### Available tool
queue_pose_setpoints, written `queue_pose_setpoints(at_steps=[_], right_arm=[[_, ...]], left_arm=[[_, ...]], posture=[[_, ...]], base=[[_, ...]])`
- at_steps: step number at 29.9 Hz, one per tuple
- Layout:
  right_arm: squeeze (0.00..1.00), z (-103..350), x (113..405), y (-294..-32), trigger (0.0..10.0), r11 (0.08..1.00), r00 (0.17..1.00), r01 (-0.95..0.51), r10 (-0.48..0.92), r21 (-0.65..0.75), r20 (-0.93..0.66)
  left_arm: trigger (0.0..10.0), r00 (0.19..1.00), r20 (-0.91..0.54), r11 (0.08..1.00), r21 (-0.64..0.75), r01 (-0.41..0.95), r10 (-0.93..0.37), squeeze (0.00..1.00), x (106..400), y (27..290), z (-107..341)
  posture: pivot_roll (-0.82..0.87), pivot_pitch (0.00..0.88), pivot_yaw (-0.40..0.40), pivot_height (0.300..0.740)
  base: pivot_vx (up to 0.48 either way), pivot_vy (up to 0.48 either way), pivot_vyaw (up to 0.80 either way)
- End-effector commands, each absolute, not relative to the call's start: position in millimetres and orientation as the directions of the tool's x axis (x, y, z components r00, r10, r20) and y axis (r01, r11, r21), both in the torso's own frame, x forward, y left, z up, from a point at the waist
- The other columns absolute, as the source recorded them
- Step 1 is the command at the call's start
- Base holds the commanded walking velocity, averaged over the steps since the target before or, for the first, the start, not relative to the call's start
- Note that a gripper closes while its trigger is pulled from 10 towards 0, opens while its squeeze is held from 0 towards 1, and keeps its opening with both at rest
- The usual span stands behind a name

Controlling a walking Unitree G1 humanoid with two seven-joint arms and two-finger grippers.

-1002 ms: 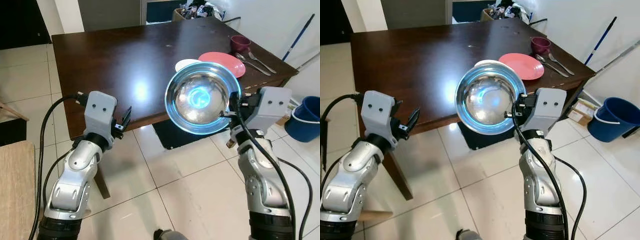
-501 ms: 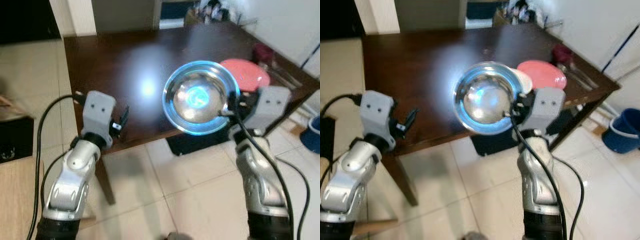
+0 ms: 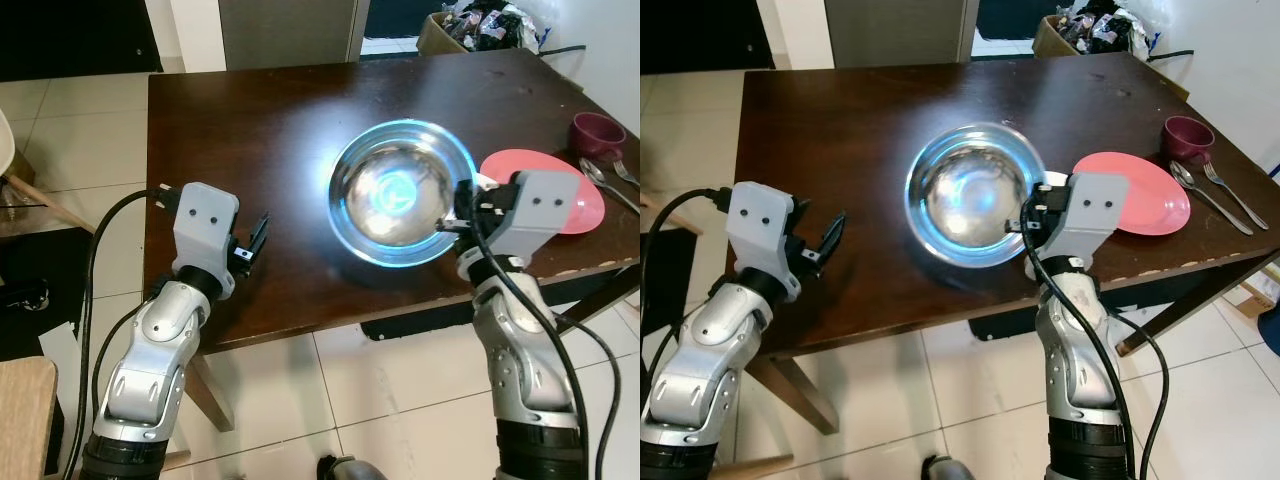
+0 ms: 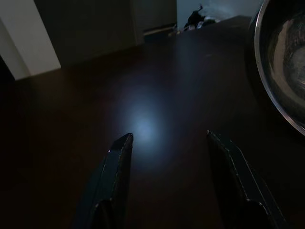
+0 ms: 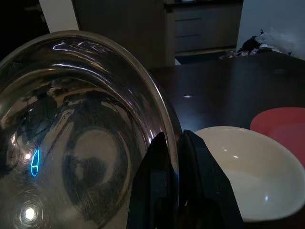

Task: Setting the table

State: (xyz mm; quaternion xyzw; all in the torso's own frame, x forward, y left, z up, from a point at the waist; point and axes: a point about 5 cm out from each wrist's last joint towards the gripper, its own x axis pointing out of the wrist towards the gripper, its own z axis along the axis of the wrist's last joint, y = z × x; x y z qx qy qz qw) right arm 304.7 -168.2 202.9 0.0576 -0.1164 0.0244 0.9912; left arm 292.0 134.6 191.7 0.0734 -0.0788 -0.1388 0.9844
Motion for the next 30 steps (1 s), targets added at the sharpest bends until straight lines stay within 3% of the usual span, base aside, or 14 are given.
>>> queue_pose_setpoints(at_steps=[1, 8, 20, 25, 30], right_arm=[[0.00, 203.2, 302.0, -163.1, 10.0, 0.982, 0.967, -0.139, 0.108, 0.125, 0.229], [0.00, 197.9, 304.5, -154.7, 10.0, 0.957, 0.967, -0.207, 0.169, 0.202, 0.190], [0.00, 190.9, 344.5, -150.1, 10.0, 0.882, 0.957, -0.291, 0.272, 0.370, 0.104], [0.00, 190.9, 351.1, -142.4, 10.0, 0.861, 0.937, -0.345, 0.338, 0.375, 0.088], [0.00, 181.1, 375.8, -129.8, 10.0, 0.875, 0.924, -0.334, 0.377, 0.351, -0.061]], left_arm=[[10.0, 0.949, 0.112, 0.947, 0.172, 0.272, -0.293, 0.00, 290.4, 134.7, 187.6], [10.0, 0.938, 0.075, 0.922, 0.227, 0.315, -0.339, 0.00, 290.0, 138.0, 188.1], [10.0, 0.944, 0.050, 0.915, 0.266, 0.303, -0.327, 0.00, 288.6, 152.3, 191.8], [10.0, 0.943, 0.040, 0.909, 0.282, 0.308, -0.331, 0.00, 287.7, 155.0, 194.4], [10.0, 0.898, 0.000, 0.827, 0.389, 0.406, -0.441, 0.00, 279.3, 157.1, 204.9]], posture=[[-0.12, 0.040, 0.011, 0.740], [-0.11, 0.042, 0.012, 0.740], [-0.06, 0.066, 0.021, 0.740], [-0.04, 0.081, 0.022, 0.740], [0.01, 0.126, 0.015, 0.740]], base=[[0.000, 0.000, 0.00], [0.000, 0.000, 0.00], [0.000, 0.000, 0.00], [0.000, 0.000, 0.00], [0.000, 0.000, 0.00]])
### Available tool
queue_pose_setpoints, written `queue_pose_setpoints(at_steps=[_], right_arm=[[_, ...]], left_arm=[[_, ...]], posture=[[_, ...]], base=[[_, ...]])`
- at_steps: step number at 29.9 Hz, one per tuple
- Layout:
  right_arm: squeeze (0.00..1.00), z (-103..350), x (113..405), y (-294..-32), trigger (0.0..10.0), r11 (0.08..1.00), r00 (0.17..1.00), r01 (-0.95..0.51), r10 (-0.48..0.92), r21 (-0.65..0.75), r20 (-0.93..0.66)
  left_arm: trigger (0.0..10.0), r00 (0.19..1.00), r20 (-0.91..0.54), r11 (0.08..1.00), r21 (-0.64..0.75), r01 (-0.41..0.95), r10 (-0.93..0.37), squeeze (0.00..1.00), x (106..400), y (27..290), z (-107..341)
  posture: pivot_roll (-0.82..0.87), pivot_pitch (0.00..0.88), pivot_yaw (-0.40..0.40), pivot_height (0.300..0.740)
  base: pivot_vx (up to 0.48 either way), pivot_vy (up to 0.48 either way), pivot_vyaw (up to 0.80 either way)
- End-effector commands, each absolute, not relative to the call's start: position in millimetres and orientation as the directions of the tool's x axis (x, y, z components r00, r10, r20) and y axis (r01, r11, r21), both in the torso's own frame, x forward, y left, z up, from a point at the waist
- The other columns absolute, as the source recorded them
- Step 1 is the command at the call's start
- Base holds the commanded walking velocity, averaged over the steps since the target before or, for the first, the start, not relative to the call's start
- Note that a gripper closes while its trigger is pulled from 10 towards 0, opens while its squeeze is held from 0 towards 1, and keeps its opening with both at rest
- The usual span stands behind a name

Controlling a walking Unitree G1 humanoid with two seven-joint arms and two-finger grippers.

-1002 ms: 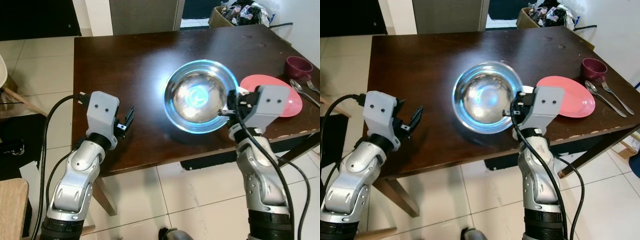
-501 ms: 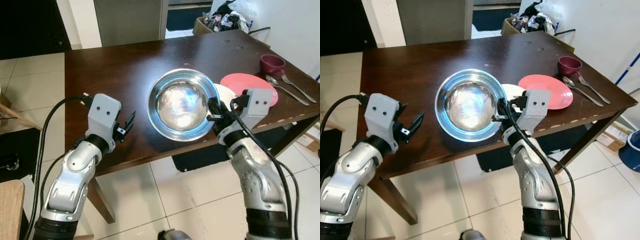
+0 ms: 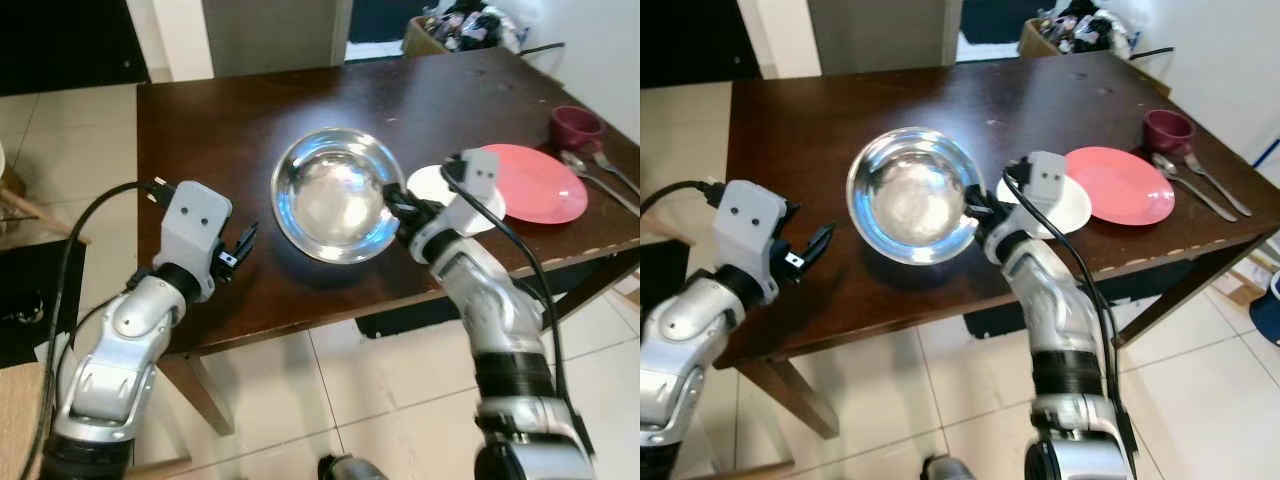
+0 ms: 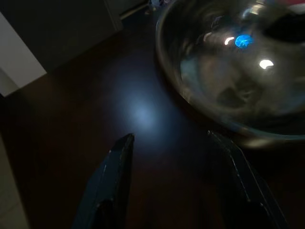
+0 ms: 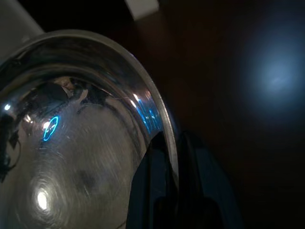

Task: Setting the table

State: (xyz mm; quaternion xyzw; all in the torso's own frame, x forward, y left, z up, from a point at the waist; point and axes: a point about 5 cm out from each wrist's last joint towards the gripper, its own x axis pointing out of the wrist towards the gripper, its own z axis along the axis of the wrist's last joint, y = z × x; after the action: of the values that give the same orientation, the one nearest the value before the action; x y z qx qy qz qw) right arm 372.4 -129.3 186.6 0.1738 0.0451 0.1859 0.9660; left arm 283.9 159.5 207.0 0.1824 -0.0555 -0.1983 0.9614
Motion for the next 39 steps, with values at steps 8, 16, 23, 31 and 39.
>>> queue_pose_setpoints(at_steps=[8, 16, 23, 31, 39], right_arm=[[0.00, 182.7, 390.2, -135.3, 10.0, 0.885, 0.930, -0.295, 0.353, 0.359, -0.106], [0.69, 192.7, 400.5, -140.2, 10.0, 0.877, 0.925, -0.310, 0.367, 0.367, -0.095], [1.00, 211.2, 399.8, -142.5, 10.0, 0.860, 0.924, -0.369, 0.382, 0.354, 0.035], [0.00, 230.5, 374.0, -150.6, 10.0, 0.890, 0.916, -0.395, 0.360, 0.229, 0.177], [0.00, 221.8, 319.2, -138.6, 10.0, 0.915, 0.890, -0.389, 0.343, 0.110, 0.301]], left_arm=[[10.0, 0.865, -0.018, 0.785, 0.412, 0.462, -0.501, 0.00, 267.2, 162.2, 214.9], [10.0, 0.867, -0.036, 0.786, 0.405, 0.467, -0.497, 0.00, 260.6, 164.2, 214.2], [10.0, 0.857, -0.045, 0.781, 0.389, 0.488, -0.513, 0.00, 262.8, 158.2, 210.4], [10.0, 0.874, -0.030, 0.806, 0.372, 0.460, -0.484, 0.00, 269.2, 156.2, 206.3], [10.0, 0.933, -0.002, 0.882, 0.326, 0.340, -0.359, 0.00, 279.6, 158.5, 195.9]], posture=[[0.04, 0.155, 0.014, 0.740], [0.05, 0.155, 0.009, 0.740], [0.02, 0.129, 0.022, 0.740], [0.00, 0.108, 0.023, 0.740], [-0.05, 0.083, 0.035, 0.740]], base=[[0.000, 0.000, 0.00], [0.000, 0.000, 0.00], [0.000, 0.000, 0.00], [0.000, 0.000, 0.00], [0.000, 0.000, 0.00]])
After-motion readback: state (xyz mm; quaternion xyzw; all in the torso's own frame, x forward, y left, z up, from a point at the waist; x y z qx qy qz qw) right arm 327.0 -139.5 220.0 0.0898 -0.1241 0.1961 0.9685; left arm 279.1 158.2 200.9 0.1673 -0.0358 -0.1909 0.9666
